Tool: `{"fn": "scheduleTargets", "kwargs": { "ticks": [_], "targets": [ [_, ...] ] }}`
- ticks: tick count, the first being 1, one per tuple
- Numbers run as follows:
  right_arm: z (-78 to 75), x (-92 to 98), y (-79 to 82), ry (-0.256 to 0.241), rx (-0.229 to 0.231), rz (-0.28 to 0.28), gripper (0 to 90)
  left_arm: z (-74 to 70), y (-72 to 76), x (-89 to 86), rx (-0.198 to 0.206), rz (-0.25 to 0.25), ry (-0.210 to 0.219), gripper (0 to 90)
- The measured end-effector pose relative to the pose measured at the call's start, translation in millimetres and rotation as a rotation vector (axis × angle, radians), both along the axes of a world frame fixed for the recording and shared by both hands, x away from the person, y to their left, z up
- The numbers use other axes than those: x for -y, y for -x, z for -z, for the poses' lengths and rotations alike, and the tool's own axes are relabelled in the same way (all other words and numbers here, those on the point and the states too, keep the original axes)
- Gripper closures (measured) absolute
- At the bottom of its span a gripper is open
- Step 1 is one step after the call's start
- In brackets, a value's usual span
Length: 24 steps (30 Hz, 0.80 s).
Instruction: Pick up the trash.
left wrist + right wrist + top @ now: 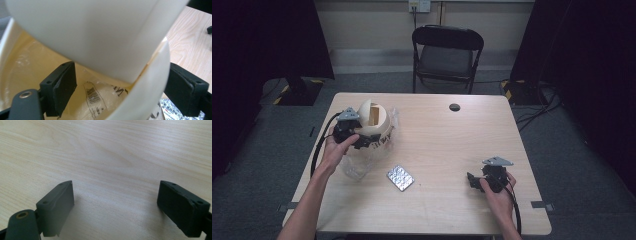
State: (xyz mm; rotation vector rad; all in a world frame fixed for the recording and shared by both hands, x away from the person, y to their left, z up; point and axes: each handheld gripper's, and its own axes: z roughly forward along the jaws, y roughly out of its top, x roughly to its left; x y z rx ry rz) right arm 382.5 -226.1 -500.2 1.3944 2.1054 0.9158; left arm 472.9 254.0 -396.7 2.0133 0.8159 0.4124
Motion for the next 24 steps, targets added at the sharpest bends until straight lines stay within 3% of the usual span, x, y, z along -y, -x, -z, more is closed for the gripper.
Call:
{"fn": "scheduleTargets", "kwargs": {
  "ticks": [7,11,14,18,20,24],
  "targets": [
    [0.0,0.0,0.0,0.000,0.000,0.000,13.0,-11.8,9.6,-12.3,0.018,-0.038,0.028,15.8],
    [0.0,0.0,0.0,0.000,0.000,0.000,13.0,-19.1,17.5,-21.4,0.008,-0.049,0.097,15.7],
    [-0.1,-0.1,0.0,-0.001,-0.001,0.001,13.0,-22.8,27.9,-27.5,0.050,-0.068,0.142,15.8],
    [0.1,-1.4,-0.2,0.000,-0.001,0.011,12.5,-20.8,40.9,-30.9,0.033,-0.062,0.109,16.0],
    [0.1,-1.4,-0.2,0.000,0.000,0.011,12.5,-17.9,50.3,-31.8,0.050,-0.068,0.110,17.0],
    [0.1,-1.4,-0.2,0.000,0.000,0.011,12.5,-9.5,67.0,-31.9,0.039,-0.060,0.117,17.5]
  ]
}}
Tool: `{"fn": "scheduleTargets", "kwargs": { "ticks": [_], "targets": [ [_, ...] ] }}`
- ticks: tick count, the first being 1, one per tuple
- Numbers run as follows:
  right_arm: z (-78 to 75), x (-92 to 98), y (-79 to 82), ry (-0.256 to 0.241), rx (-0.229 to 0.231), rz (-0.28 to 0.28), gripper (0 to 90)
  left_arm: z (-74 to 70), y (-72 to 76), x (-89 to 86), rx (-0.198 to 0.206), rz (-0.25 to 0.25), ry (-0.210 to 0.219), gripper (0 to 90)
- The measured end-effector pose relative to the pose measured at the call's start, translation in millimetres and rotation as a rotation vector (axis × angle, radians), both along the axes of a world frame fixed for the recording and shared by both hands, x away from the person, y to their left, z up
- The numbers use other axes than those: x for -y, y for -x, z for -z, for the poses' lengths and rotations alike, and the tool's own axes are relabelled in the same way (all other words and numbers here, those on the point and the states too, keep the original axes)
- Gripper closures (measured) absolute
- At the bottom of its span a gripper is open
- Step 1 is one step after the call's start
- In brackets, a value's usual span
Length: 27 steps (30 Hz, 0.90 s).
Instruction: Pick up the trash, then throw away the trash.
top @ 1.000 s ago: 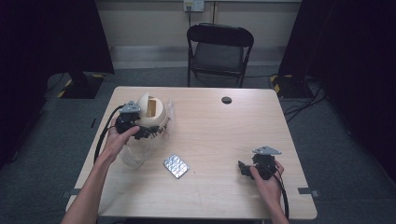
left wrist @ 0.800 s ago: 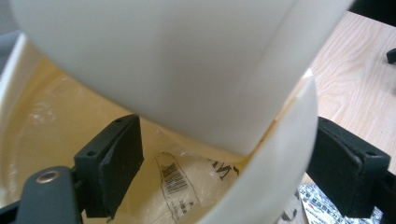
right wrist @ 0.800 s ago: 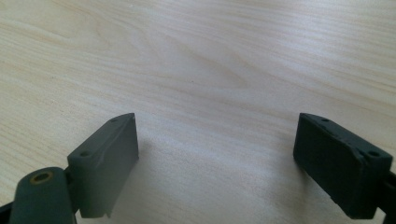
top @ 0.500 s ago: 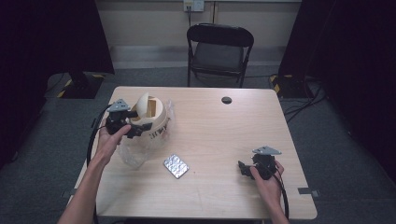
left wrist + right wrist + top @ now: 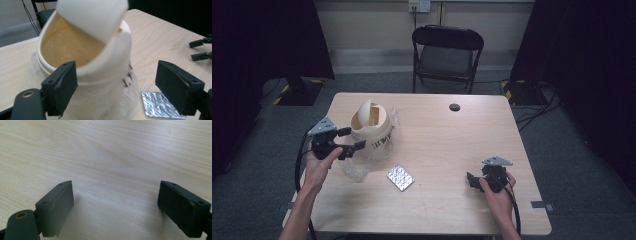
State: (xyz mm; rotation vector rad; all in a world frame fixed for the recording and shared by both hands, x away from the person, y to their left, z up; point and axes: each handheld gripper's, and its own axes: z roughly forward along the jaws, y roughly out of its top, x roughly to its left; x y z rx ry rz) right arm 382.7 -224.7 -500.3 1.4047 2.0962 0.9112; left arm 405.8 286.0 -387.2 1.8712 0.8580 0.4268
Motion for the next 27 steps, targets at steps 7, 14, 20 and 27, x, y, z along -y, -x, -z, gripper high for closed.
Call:
{"fn": "scheduleTargets", "kwargs": {
  "ticks": [7,14,20,27],
  "targets": [
    [0.0,-0.1,0.0,-0.001,0.000,0.001,12.5,19.9,24.5,17.3,-0.035,0.059,-0.020,19.6],
    [0.0,0.0,0.1,0.000,0.000,0.000,12.5,47.4,29.7,48.7,-0.114,0.157,-0.042,19.7],
    [0.0,0.0,0.0,0.000,0.000,0.000,12.5,61.7,23.3,74.3,-0.154,0.214,-0.075,19.7],
    [0.0,-0.1,0.0,0.000,0.000,0.000,12.5,81.4,14.0,93.9,-0.207,0.255,-0.105,19.6]
  ]
}}
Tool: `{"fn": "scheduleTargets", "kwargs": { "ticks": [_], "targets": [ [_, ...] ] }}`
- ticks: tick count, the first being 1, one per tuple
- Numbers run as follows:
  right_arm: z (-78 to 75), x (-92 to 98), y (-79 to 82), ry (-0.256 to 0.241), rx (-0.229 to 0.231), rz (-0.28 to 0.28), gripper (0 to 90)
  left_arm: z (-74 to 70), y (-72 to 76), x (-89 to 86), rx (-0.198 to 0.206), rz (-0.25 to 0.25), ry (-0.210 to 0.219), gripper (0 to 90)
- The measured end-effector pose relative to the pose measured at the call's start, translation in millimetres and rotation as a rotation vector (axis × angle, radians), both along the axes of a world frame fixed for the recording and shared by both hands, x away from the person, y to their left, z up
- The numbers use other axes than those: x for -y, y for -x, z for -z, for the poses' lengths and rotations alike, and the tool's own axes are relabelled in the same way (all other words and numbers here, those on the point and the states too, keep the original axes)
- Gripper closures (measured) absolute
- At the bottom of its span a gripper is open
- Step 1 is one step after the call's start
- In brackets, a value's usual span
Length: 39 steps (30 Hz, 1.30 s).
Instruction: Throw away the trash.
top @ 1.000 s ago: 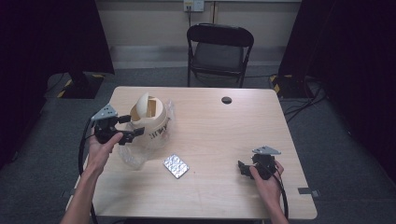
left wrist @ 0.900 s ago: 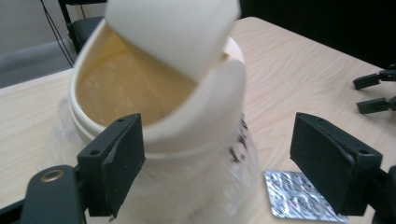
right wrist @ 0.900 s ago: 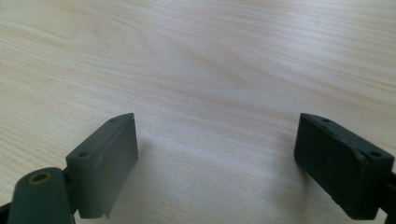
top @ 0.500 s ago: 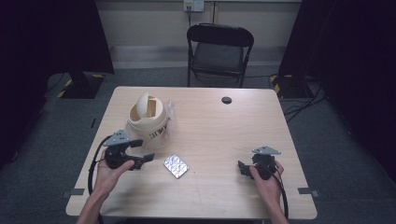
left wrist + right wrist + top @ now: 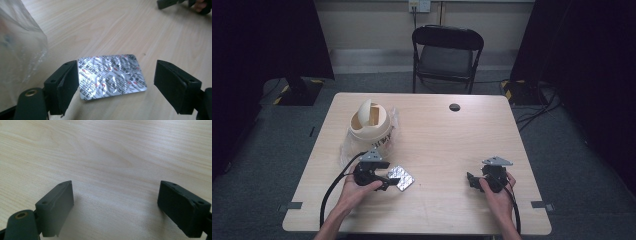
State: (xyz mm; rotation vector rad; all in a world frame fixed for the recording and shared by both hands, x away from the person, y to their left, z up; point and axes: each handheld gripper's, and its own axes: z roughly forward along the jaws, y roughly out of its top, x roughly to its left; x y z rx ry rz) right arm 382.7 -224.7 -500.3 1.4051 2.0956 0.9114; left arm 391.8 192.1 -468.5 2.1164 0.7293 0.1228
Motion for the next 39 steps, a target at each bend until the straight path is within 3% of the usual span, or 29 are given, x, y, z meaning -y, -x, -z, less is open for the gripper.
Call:
{"fn": "scheduleTargets", "kwargs": {
  "ticks": [4,5,9,17,20,24,30,31,32,35,39],
  "targets": [
    [0.0,0.1,0.0,0.001,0.000,-0.001,12.5,10.0,-10.9,2.5,-0.018,-0.026,0.001,19.7],
    [0.0,0.0,0.0,0.000,0.000,0.000,12.5,13.9,-13.7,3.7,-0.044,-0.034,0.008,19.6],
    [0.0,0.1,0.0,0.001,0.000,-0.001,12.5,23.3,-17.6,7.1,-0.061,-0.033,-0.012,19.6],
    [0.0,0.0,0.0,0.001,0.000,-0.001,12.5,23.7,-10.3,8.1,-0.088,0.024,-0.037,21.7],
    [0.0,0.0,0.1,0.001,0.000,0.001,12.6,22.9,-4.4,8.3,-0.077,0.029,-0.047,25.5],
    [0.0,0.0,0.2,0.001,0.000,0.000,12.6,25.1,9.0,2.6,-0.064,0.028,-0.030,28.7],
    [0.0,0.1,0.1,0.002,0.000,0.000,12.6,24.8,22.9,-5.1,-0.046,0.076,-0.040,42.5],
    [0.0,0.0,0.1,0.002,-0.001,0.000,12.5,24.3,23.1,-5.5,-0.062,0.101,-0.016,43.2],
    [0.0,0.0,0.1,0.002,-0.001,0.000,12.5,24.3,23.1,-5.5,-0.062,0.101,-0.016,43.0],
    [0.0,0.0,0.1,0.001,-0.001,0.000,12.5,22.9,17.5,-4.6,-0.003,0.054,-0.015,34.3],
    [0.0,0.0,0.1,0.001,-0.001,0.000,12.5,22.1,4.8,1.9,0.004,0.049,0.007,25.1]
  ]
}}
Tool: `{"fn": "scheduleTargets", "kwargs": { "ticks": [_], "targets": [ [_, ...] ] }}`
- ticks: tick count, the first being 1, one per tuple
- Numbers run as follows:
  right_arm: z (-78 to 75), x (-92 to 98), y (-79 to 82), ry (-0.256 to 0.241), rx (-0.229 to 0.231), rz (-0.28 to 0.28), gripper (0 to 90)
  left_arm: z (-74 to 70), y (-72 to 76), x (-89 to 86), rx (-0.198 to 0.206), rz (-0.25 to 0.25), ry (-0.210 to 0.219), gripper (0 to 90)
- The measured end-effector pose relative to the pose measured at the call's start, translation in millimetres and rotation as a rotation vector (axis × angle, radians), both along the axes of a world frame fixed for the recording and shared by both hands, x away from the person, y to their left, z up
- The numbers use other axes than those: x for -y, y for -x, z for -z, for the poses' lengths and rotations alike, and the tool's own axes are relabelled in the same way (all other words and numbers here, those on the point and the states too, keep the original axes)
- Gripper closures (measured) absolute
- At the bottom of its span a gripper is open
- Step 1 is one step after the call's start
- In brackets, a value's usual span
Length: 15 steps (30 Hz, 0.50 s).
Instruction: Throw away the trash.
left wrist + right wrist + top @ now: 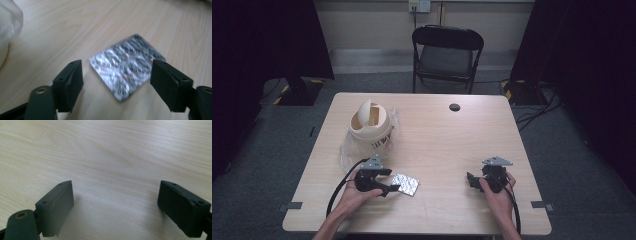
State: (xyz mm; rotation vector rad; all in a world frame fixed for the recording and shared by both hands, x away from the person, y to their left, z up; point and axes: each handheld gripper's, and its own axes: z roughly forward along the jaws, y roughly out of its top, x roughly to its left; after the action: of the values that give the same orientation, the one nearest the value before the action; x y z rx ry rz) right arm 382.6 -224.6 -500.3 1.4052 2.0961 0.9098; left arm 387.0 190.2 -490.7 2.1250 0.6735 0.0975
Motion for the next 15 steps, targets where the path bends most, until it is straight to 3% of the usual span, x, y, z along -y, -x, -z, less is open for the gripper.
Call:
{"fn": "scheduleTargets", "kwargs": {
  "ticks": [8,10,15],
  "targets": [
    [0.0,0.0,0.0,0.000,0.000,0.000,12.5,0.2,-17.0,18.5,0.039,0.044,-0.016,24.7],
    [0.0,0.0,0.0,0.000,0.000,0.000,12.5,5.1,-18.6,19.9,0.019,0.065,-0.024,24.5],
    [0.0,0.0,0.0,0.000,0.000,0.000,12.5,9.1,-20.6,20.6,0.022,0.092,-0.036,23.5]
  ]
}}
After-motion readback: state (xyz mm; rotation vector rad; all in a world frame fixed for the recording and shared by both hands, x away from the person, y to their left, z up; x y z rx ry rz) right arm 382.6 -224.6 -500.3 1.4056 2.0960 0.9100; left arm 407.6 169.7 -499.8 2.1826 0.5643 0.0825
